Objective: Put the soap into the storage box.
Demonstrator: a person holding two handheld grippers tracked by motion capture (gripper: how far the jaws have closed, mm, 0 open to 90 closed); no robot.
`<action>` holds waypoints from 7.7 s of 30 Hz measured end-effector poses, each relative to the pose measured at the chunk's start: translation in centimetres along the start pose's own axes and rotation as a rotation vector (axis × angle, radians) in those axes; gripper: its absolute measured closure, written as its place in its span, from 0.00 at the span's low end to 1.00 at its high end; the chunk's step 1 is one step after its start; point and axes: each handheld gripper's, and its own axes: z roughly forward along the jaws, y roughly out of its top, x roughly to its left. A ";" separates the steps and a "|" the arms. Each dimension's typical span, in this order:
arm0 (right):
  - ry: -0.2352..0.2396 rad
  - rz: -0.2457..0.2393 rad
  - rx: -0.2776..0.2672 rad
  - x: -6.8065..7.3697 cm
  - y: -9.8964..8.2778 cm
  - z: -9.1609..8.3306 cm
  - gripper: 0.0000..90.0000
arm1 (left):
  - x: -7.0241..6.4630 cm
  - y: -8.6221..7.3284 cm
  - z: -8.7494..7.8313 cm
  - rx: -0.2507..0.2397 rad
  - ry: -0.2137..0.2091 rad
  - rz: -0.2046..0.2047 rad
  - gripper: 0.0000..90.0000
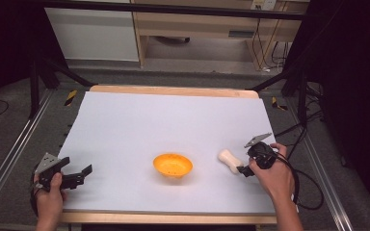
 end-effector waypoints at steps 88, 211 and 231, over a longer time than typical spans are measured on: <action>0.052 0.063 0.155 1.7 4.3 4.5 0.55 | 0.0 0.0 0.1 0.007 -0.008 -0.004 0.00; 0.302 -0.516 0.016 14.9 16.4 2.3 0.55 | 0.1 0.0 0.0 0.000 -0.012 -0.013 0.00; 0.298 -0.550 0.069 15.4 16.4 4.2 0.52 | 0.1 0.0 0.0 -0.002 -0.012 -0.013 0.00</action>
